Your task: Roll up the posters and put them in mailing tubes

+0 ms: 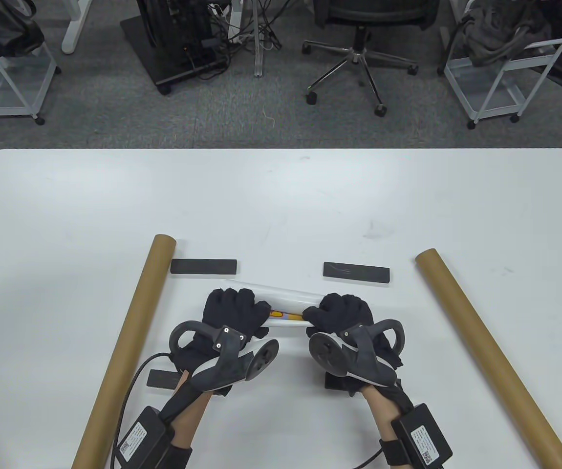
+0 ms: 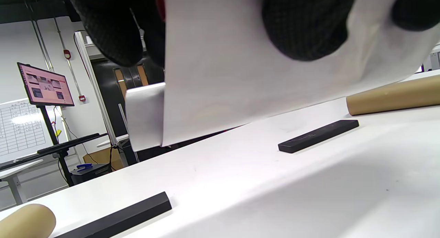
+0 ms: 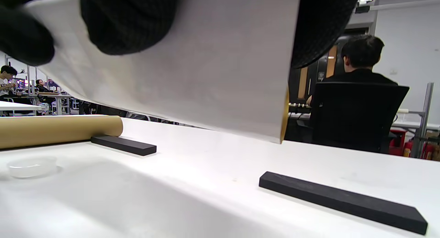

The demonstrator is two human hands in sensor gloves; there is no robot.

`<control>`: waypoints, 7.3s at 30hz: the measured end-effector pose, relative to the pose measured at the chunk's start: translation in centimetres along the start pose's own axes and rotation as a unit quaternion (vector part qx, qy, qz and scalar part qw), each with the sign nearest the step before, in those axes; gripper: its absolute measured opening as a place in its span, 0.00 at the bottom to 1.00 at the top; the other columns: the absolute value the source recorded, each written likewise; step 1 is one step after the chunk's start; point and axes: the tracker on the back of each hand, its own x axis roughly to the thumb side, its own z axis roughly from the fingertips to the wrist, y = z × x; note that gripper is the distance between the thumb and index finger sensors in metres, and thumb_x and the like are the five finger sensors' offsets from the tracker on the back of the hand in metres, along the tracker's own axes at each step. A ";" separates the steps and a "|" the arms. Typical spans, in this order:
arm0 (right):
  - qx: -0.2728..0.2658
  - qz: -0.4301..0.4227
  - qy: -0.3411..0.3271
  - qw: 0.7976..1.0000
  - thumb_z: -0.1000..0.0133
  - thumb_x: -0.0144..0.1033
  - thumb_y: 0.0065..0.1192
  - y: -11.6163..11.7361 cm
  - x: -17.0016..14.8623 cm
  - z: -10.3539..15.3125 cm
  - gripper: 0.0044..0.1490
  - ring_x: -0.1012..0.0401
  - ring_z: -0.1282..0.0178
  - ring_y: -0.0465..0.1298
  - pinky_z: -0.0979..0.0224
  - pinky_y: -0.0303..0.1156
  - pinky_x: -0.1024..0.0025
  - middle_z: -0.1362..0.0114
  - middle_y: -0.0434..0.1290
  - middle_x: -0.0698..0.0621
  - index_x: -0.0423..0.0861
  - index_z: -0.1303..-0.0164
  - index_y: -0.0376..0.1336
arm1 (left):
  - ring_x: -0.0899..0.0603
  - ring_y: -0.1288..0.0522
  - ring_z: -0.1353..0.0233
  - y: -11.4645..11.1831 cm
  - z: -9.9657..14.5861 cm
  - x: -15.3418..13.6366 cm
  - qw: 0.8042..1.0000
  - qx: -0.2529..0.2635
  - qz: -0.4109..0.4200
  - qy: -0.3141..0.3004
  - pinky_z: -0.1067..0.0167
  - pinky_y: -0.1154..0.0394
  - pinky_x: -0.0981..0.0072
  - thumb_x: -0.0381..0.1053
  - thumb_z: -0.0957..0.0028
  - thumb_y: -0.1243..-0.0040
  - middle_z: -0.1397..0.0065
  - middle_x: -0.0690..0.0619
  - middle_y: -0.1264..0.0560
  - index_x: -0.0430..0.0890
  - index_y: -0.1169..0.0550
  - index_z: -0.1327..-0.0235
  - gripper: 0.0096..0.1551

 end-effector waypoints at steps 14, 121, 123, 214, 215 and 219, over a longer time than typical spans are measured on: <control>0.003 -0.004 0.007 1.000 0.49 0.43 0.57 0.3 -0.5 0.0 0.29 0.52 0.43 0.82 0.30 0.74 0.44 0.38 0.79 0.51 0.50 0.37 0.66 | 0.50 0.18 0.48 0.0 0.0 -0.3 0.999 0.019 0.031 0.000 0.26 0.25 0.47 0.59 0.48 0.44 0.42 0.61 0.18 0.60 0.23 0.36 0.25; 0.012 -0.017 0.012 1.000 0.53 0.45 0.63 0.6 -0.6 0.2 0.31 0.52 0.46 0.77 0.27 0.68 0.38 0.42 0.73 0.52 0.52 0.38 0.68 | 0.48 0.20 0.38 -0.9 0.3 -1.1 1.000 0.002 0.013 0.026 0.22 0.28 0.42 0.62 0.51 0.38 0.36 0.60 0.23 0.63 0.20 0.35 0.28; 0.008 -0.019 0.013 1.000 0.54 0.46 0.63 0.6 -0.7 0.2 0.33 0.53 0.46 0.78 0.27 0.69 0.39 0.42 0.74 0.52 0.51 0.37 0.67 | 0.49 0.20 0.37 -0.9 0.2 -1.1 1.000 -0.003 0.016 0.025 0.22 0.29 0.42 0.62 0.52 0.37 0.37 0.61 0.23 0.63 0.21 0.35 0.29; 0.027 -0.034 0.025 0.999 0.52 0.45 0.60 1.2 -1.4 0.1 0.36 0.52 0.45 0.80 0.29 0.72 0.41 0.41 0.76 0.52 0.49 0.31 0.63 | 0.50 0.16 0.38 -1.1 0.3 -1.5 0.999 0.008 0.025 0.027 0.23 0.27 0.46 0.61 0.53 0.37 0.38 0.63 0.19 0.63 0.21 0.34 0.30; 0.028 -0.036 0.027 0.999 0.52 0.45 0.60 1.2 -1.5 0.1 0.36 0.52 0.45 0.80 0.30 0.72 0.42 0.41 0.76 0.52 0.49 0.31 0.63 | 0.51 0.16 0.38 -1.1 0.2 -1.5 0.999 0.007 0.025 0.027 0.23 0.27 0.47 0.61 0.53 0.37 0.38 0.63 0.18 0.63 0.22 0.33 0.31; 0.028 -0.038 0.032 0.998 0.49 0.42 0.55 1.3 -1.6 0.1 0.37 0.51 0.44 0.81 0.30 0.72 0.41 0.40 0.77 0.52 0.47 0.28 0.61 | 0.50 0.15 0.38 -1.2 0.2 -1.5 0.999 0.007 0.040 0.030 0.23 0.27 0.46 0.60 0.50 0.42 0.37 0.62 0.18 0.61 0.22 0.31 0.30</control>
